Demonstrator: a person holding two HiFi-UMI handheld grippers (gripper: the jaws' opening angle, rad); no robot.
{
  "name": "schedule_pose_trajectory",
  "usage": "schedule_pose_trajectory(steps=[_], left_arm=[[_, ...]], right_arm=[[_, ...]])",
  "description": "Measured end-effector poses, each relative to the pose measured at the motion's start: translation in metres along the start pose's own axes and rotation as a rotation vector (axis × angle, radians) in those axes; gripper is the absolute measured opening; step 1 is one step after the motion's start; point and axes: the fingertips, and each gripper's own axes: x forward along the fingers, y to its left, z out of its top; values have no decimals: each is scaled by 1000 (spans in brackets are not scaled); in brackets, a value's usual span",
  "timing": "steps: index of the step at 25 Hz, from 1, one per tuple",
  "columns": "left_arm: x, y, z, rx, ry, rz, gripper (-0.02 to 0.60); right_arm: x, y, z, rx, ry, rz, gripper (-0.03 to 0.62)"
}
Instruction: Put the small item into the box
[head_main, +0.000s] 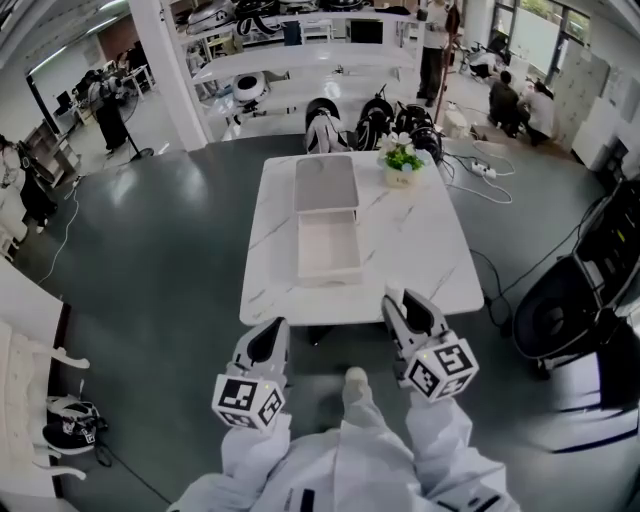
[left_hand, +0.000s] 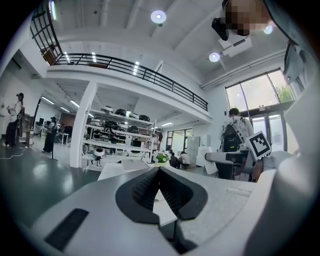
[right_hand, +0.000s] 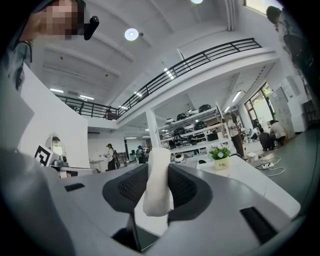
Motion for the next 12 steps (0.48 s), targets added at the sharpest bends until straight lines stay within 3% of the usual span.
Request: schedule_pose_trajectory(steps=[12], left_arm=[[98,31,13,-24,-5,52,-2]], right_arm=[[96,-54,18,3,22,92,114]])
